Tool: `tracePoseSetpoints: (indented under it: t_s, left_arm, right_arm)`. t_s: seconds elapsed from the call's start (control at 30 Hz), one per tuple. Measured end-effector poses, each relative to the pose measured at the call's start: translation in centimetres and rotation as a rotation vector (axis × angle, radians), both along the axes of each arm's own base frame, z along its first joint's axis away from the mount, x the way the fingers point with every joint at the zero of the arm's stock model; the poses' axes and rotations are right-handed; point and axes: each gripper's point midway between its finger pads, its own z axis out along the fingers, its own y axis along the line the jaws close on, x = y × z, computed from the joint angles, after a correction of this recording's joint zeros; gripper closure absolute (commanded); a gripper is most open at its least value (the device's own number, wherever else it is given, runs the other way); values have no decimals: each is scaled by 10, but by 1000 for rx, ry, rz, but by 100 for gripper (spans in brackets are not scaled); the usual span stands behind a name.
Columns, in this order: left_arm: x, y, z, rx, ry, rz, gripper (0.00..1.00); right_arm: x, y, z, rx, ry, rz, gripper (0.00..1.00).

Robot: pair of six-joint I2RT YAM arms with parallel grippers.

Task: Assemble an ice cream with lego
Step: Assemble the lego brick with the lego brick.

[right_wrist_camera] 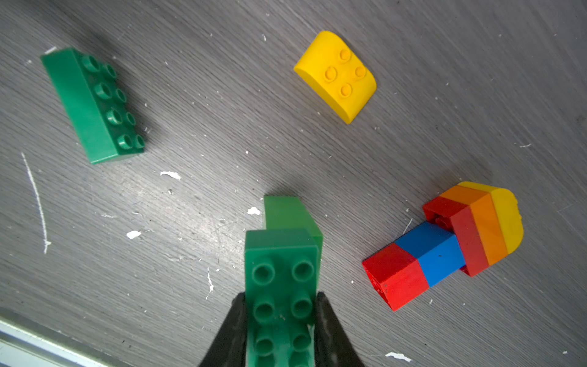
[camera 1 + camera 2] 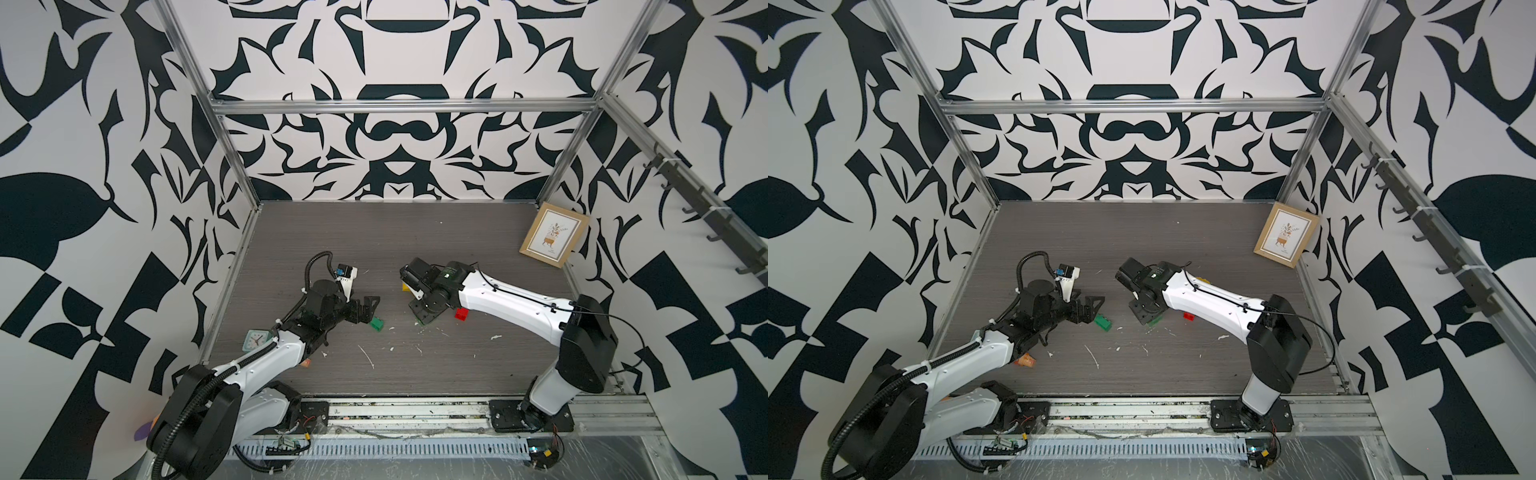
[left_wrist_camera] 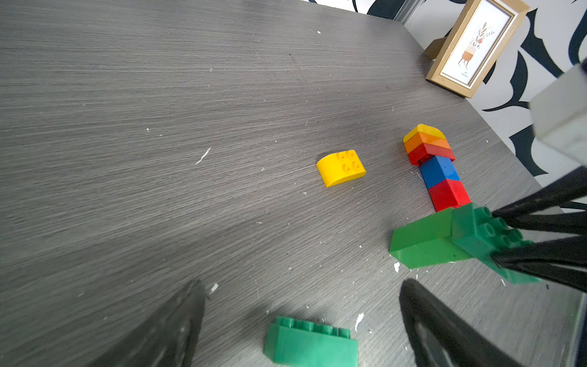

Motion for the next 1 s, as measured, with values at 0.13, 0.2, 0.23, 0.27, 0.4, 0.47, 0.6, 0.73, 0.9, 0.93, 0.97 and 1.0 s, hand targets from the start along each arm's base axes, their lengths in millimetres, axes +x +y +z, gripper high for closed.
tracePoseSetpoints:
  t_s: [0.13,0.2,0.23,0.27,0.4,0.47,0.6,0.73,0.9,0.93,0.97,1.0]
  left_arm:
    - [0,0,0,2,-2,-2,1]
    - [0,0,0,3,-3,-2,1]
    - [0,0,0,3,-3,-2,1]
    - [0,0,0,3,-3,-2,1]
    - [0,0,0,3,-3,-2,1]
    - [0,0,0,3,-3,-2,1]
    - [0,0,0,3,-3,-2,1]
    - [0,0,2,1,-11,-3,1]
    - [0,0,4,-1,-15,-3,1]
    - [0,0,4,-1,-15,-2,1]
    - [0,0,4,0,-16,-1,1]
    - [0,0,4,0,-16,0,1]
  right_arm:
    - [0,-1,0,-1,-2,-9,81]
    - [1,-1,0,-2,-4,-11,80]
    - [1,-1,0,-2,-4,-12,80]
    - [1,-1,0,-2,-4,-14,80]
    - [2,-2,1,-2,-6,-18,80]
    - [3,-1,1,0,-8,-19,80]
    - [6,1,1,0,-8,-20,80]
    - [8,2,0,-4,-9,-22,80]
    - [10,3,0,-9,-15,-24,77]
    - [11,3,0,-11,-15,-24,75]
    - [11,3,0,-11,-16,-25,74]
    - [11,3,0,-13,-17,-25,73]
